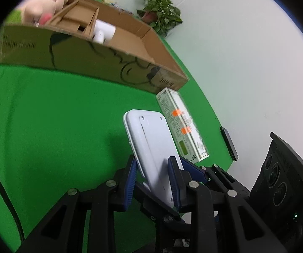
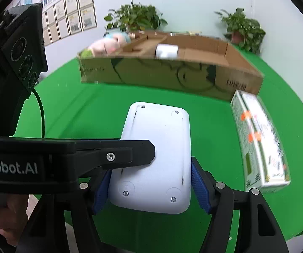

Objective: Organize objects
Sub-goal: 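Carry the white device with the left gripper over the box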

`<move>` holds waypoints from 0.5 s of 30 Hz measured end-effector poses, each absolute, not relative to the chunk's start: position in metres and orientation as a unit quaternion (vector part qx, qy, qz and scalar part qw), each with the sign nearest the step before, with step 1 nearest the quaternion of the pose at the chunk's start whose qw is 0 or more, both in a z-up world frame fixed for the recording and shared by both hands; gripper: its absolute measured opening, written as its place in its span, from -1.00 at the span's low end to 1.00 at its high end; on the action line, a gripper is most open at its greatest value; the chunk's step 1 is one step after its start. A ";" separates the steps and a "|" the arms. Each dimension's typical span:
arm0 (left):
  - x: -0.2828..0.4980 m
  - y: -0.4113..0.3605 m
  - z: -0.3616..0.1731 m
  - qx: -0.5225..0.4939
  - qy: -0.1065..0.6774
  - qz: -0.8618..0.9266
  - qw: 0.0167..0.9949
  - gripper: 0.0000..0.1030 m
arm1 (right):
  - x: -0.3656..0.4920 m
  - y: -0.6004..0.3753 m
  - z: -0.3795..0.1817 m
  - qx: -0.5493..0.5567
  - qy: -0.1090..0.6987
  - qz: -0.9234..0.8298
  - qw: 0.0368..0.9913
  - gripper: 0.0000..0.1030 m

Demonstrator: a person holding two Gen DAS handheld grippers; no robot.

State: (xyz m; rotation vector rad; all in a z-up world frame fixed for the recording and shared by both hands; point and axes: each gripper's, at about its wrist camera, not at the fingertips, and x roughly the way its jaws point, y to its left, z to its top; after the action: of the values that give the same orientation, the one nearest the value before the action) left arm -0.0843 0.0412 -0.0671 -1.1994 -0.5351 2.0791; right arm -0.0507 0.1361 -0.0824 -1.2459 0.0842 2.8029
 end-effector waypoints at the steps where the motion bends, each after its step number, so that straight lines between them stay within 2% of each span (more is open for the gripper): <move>1: -0.084 0.049 -0.063 -0.455 -0.203 0.799 0.338 -0.49 | -0.050 0.136 -0.077 -0.399 0.027 0.916 0.039 0.27; 15: -0.107 0.071 0.006 -0.404 -0.161 0.818 0.376 -0.50 | -0.061 0.157 -0.009 -0.343 0.030 0.935 0.084 0.26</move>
State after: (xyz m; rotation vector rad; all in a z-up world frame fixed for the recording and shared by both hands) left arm -0.1068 0.0712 0.0057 -1.0338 -0.4127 2.0937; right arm -0.0609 0.1570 -0.0087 -1.0230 0.0904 2.7896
